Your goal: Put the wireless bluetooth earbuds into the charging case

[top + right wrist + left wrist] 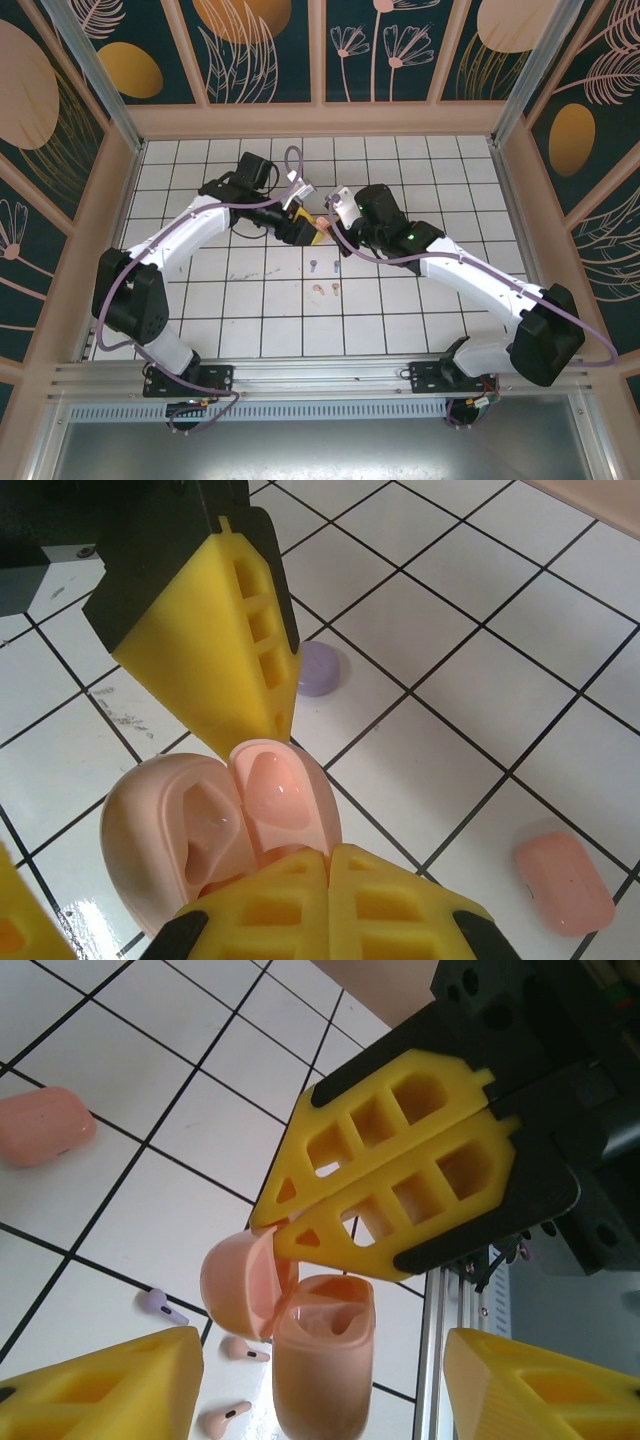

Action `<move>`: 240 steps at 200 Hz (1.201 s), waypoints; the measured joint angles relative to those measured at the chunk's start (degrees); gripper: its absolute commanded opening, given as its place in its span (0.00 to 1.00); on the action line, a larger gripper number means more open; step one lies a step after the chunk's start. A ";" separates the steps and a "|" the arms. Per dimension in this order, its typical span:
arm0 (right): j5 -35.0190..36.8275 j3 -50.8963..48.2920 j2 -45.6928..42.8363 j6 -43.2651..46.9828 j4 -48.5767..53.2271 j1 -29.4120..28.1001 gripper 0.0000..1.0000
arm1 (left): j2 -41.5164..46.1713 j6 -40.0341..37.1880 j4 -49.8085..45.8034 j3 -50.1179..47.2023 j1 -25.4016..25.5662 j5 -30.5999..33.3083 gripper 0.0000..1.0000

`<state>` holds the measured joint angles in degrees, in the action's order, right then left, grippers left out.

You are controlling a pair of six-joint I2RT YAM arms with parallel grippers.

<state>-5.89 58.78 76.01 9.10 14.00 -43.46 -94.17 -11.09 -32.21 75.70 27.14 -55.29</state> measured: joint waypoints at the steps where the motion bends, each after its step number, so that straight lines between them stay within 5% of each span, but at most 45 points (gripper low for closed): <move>1: 0.00 0.00 0.00 0.00 0.00 0.00 0.00 | -0.02 0.00 0.00 0.02 -0.02 -0.02 0.63; 66: -0.15 0.00 -0.02 0.00 -0.02 -0.15 0.00 | -0.46 -0.26 -0.39 0.15 -0.02 -0.96 0.61; 240: -0.13 0.00 0.00 -0.22 -0.02 -0.81 0.00 | -0.46 -0.63 0.72 -1.97 -0.02 -2.25 0.36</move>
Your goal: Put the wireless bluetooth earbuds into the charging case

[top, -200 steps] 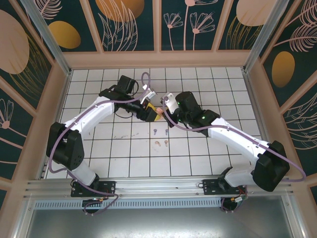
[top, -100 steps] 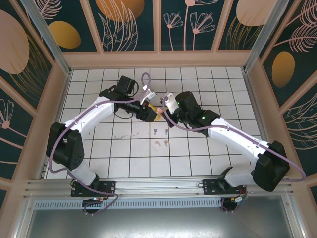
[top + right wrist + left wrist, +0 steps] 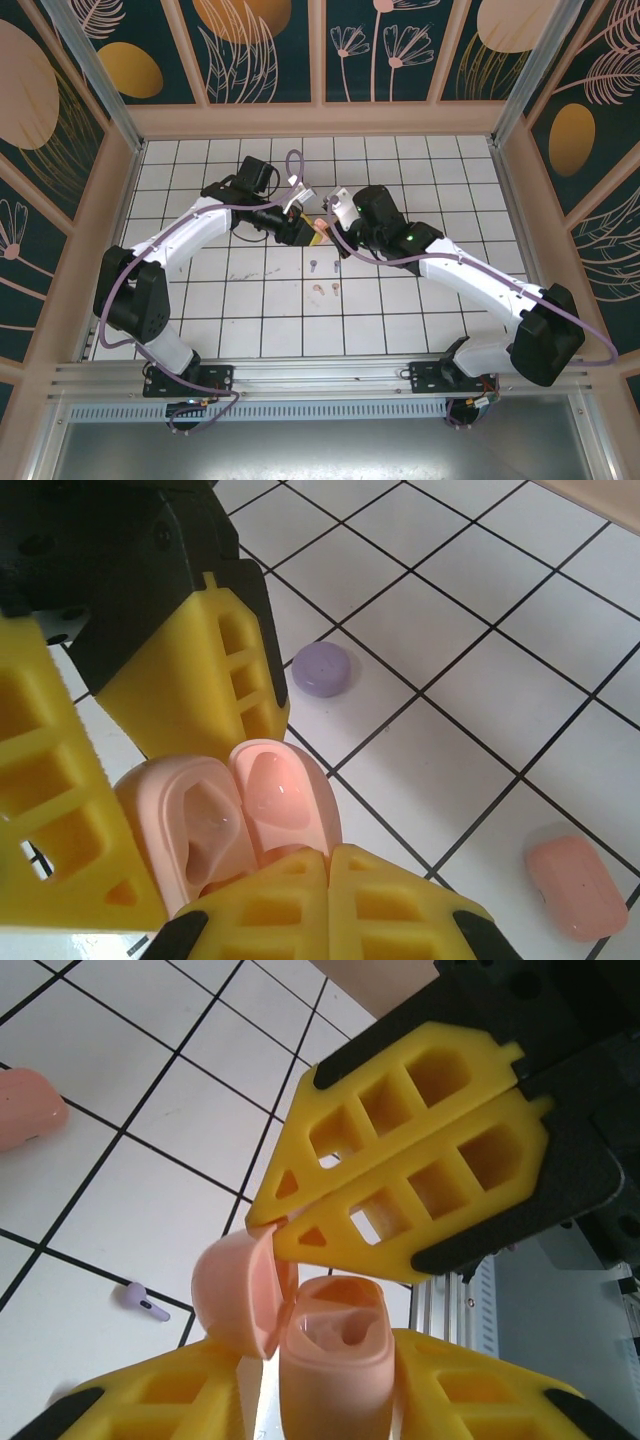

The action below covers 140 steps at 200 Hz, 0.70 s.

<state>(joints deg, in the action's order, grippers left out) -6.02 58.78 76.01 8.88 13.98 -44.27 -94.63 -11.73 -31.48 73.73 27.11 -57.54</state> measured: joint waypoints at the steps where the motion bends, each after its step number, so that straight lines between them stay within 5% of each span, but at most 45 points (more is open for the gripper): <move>1: 0.00 0.00 -0.02 -0.02 0.00 0.00 0.00 | 0.00 0.02 0.02 -0.04 0.00 -0.04 0.36; 91: 1.11 0.50 0.00 -0.17 0.15 -0.11 0.00 | 0.09 1.27 1.99 -0.63 0.00 -1.46 0.05; 120: 2.64 1.11 -0.02 -0.59 1.01 -0.09 0.34 | 0.96 2.27 4.70 -2.25 0.00 -1.40 0.00; 140: 3.34 1.29 -0.85 -1.99 1.51 0.48 0.45 | 3.21 4.85 8.85 -5.22 -0.04 -0.07 0.00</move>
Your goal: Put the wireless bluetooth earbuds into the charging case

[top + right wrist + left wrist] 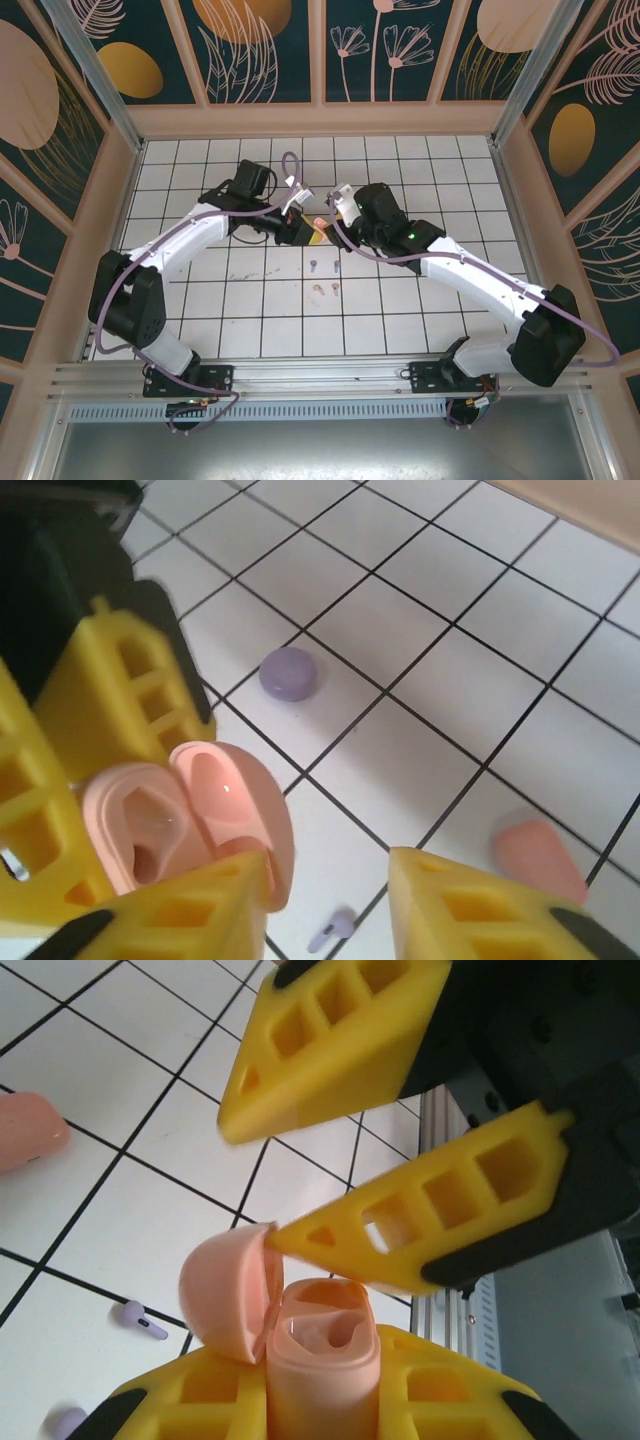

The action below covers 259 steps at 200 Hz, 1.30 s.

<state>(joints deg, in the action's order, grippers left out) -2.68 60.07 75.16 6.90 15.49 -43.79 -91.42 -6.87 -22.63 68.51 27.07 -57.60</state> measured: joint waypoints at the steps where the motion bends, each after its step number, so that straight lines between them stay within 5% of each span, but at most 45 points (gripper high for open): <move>1: 0.04 0.00 -0.15 -0.28 0.04 0.02 0.46 | 0.22 0.31 0.37 -0.24 0.00 0.13 0.00; 95: 2.67 -3.17 -15.72 -15.08 3.37 0.57 0.62 | 16.09 16.44 31.32 -15.04 0.00 19.71 0.00; 193: 6.99 -5.44 -0.13 -37.33 4.92 -2.36 0.61 | 29.35 21.38 56.92 -31.12 0.00 34.58 0.00; 259: 10.03 -1.51 10.45 -40.33 9.20 -11.08 0.56 | 29.44 20.65 73.90 -40.46 0.00 39.15 0.00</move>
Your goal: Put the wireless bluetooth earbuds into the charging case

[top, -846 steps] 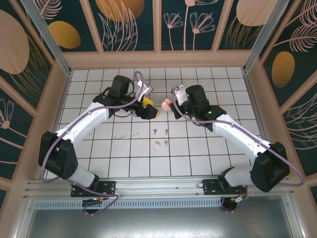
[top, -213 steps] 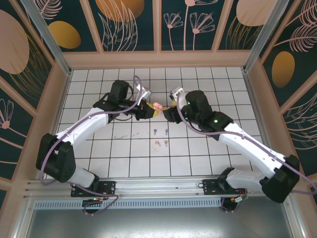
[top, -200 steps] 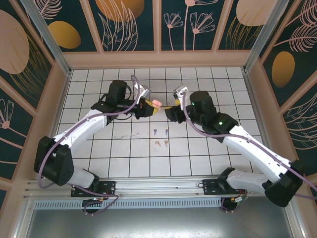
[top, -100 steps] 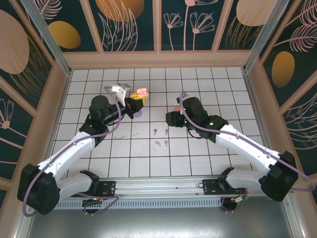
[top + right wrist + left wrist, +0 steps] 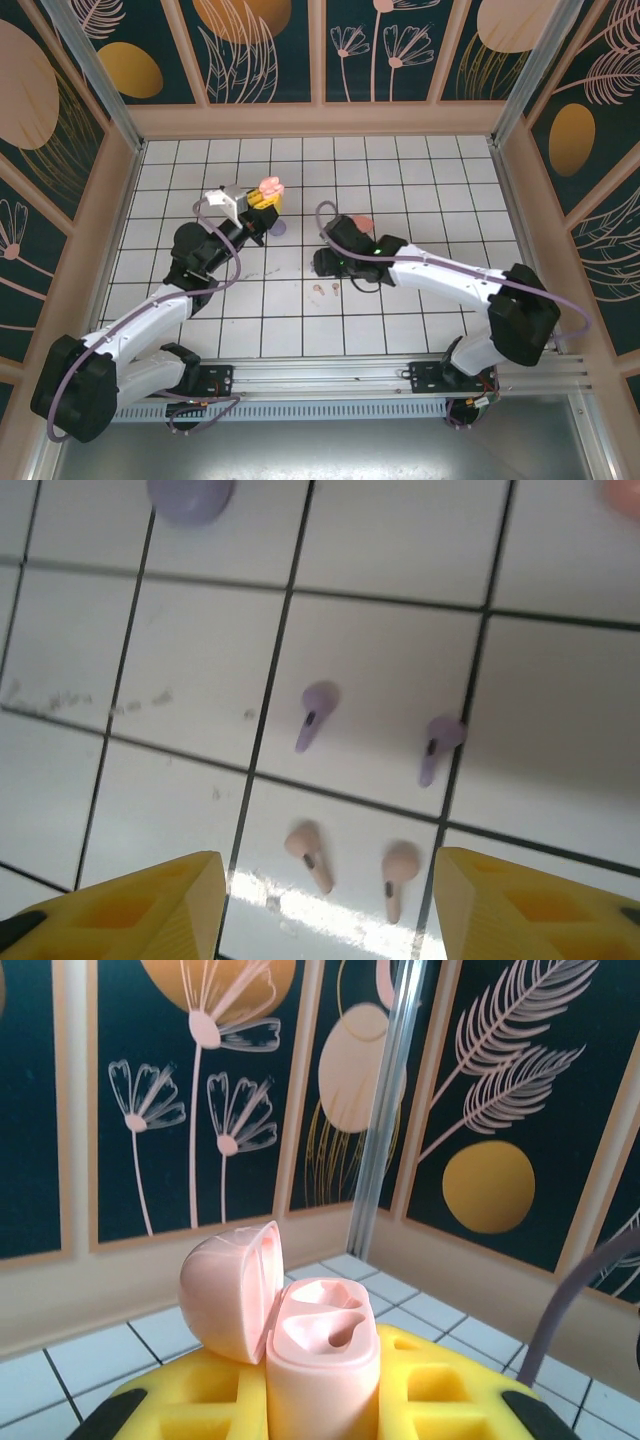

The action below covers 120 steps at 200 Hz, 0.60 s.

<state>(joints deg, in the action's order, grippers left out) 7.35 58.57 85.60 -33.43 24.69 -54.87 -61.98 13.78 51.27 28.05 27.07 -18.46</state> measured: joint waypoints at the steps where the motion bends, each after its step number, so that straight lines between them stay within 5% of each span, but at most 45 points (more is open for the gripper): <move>1: 0.07 0.15 0.20 0.09 0.11 -0.22 0.56 | 0.00 0.00 0.00 0.00 0.00 0.00 0.00; 45: 2.14 5.11 8.26 3.08 3.58 -5.57 0.52 | 1.68 -0.20 8.09 -4.42 0.00 2.08 0.00; 120: 3.61 7.19 15.69 6.21 4.39 -5.99 0.49 | 9.88 -0.11 12.81 -7.23 0.00 11.96 0.00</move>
<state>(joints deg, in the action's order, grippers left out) 10.96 65.76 101.30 -27.22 29.08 -60.86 -52.10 13.67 64.07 20.82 27.07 -6.50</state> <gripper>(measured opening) 0.506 0.223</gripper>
